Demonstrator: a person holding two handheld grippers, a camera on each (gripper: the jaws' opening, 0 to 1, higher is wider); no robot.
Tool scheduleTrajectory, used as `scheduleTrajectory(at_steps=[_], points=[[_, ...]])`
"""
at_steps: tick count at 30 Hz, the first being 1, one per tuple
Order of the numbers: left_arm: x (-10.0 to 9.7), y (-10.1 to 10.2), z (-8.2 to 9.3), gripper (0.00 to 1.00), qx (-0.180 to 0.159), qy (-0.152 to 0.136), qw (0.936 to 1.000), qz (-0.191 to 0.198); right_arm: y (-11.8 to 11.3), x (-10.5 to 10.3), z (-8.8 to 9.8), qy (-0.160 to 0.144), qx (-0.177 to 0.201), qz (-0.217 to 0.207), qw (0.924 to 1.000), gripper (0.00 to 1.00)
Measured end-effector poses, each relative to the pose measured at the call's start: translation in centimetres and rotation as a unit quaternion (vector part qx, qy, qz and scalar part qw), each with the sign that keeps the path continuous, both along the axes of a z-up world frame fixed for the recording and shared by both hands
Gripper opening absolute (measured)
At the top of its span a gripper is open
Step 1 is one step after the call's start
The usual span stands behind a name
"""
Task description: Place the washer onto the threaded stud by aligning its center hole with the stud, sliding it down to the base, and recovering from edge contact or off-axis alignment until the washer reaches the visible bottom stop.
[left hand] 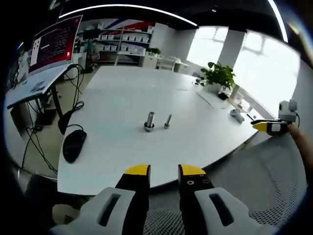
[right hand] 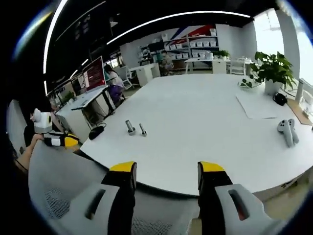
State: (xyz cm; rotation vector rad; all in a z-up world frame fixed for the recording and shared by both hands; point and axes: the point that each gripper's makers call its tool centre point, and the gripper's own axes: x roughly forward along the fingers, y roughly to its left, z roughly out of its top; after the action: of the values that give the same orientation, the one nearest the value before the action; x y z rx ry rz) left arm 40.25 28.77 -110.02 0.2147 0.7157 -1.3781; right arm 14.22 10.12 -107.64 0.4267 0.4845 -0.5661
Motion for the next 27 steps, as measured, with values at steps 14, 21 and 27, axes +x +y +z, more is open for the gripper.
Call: scheduleTrajectory(at_steps=[14,21,27], points=[[-0.3,0.1,0.0,0.17,0.001,0.001,1.0,0.004,0.6,-0.4,-1.6,-0.002,0.069,0.01,0.9975,0.48],[-0.3,0.0,-0.1,0.17,0.002,0.001,1.0,0.001,0.7,-0.5,-1.7,-0.009,0.079,0.003,0.9968,0.48],[-0.3,0.0,0.0,0.17,-0.001,0.002,1.0,0.0,1.1,-0.3,-1.5,-0.01,0.08,0.002,0.9967,0.48]])
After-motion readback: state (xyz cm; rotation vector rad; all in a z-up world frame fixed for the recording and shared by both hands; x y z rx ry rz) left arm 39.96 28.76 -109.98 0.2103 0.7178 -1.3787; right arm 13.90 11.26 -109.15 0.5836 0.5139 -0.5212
